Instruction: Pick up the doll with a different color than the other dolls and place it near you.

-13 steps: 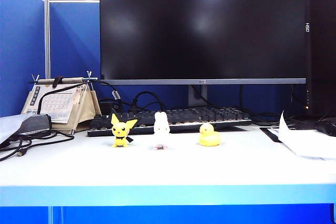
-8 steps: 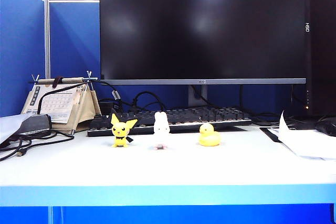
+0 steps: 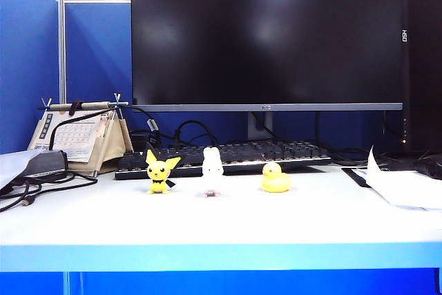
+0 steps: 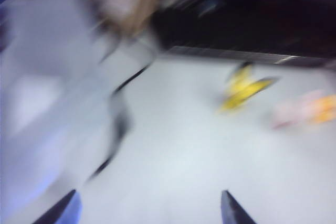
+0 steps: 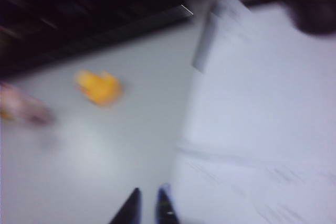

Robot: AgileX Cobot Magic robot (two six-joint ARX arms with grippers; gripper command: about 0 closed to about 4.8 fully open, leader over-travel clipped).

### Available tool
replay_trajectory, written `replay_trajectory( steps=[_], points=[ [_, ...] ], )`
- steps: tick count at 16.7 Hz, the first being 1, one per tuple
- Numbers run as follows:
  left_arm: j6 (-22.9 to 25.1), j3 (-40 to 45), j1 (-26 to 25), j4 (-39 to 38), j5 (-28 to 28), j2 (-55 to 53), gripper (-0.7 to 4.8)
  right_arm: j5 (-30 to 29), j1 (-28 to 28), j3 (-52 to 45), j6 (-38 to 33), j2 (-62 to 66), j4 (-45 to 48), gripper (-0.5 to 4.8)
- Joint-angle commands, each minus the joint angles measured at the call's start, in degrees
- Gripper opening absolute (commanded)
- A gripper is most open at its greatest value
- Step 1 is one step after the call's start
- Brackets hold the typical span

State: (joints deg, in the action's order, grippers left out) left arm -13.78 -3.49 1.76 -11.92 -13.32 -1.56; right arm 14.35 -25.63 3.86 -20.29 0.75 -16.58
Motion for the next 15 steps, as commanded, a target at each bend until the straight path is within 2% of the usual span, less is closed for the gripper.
replay_trajectory(
  steps=[1, 2, 3, 5, 8, 10, 13, 15],
  points=[
    [0.1, -3.2, 0.2, 10.1, -4.5, 0.0, 3.50, -4.2, -0.1, 0.2, -0.3, 0.0, 12.6, 1.19],
    [2.5, -5.8, 0.2, 10.7, -3.2, -0.1, 3.50, -4.3, -0.2, 0.3, -0.2, 0.0, 17.1, 2.37],
    [4.2, -7.2, 0.2, 10.7, -2.4, -0.1, 3.50, -4.2, -0.2, 0.3, -0.2, 0.0, 18.7, 2.55],
    [5.9, -9.4, 0.2, 10.7, 0.5, -0.1, 3.50, -4.2, -0.2, 0.3, -0.2, 0.1, 19.2, 2.56],
    [5.6, -9.8, 0.2, 10.5, 0.7, -0.6, 3.50, -4.2, -0.2, 0.5, -0.2, 0.2, 19.0, 2.57],
    [4.8, -9.9, 0.2, 10.8, 0.6, -4.9, 3.50, -6.1, -0.3, 0.7, 2.3, 5.0, 25.6, 2.74],
    [3.8, -10.2, 0.2, 17.0, 0.4, -11.5, 3.50, -9.2, -0.3, 8.1, 4.3, 28.4, 38.0, 2.79],
    [2.8, -10.2, 0.2, 18.3, 0.4, -12.1, 3.50, -12.3, -0.3, 16.6, 4.5, 44.9, 41.4, 2.95]
  ],
)
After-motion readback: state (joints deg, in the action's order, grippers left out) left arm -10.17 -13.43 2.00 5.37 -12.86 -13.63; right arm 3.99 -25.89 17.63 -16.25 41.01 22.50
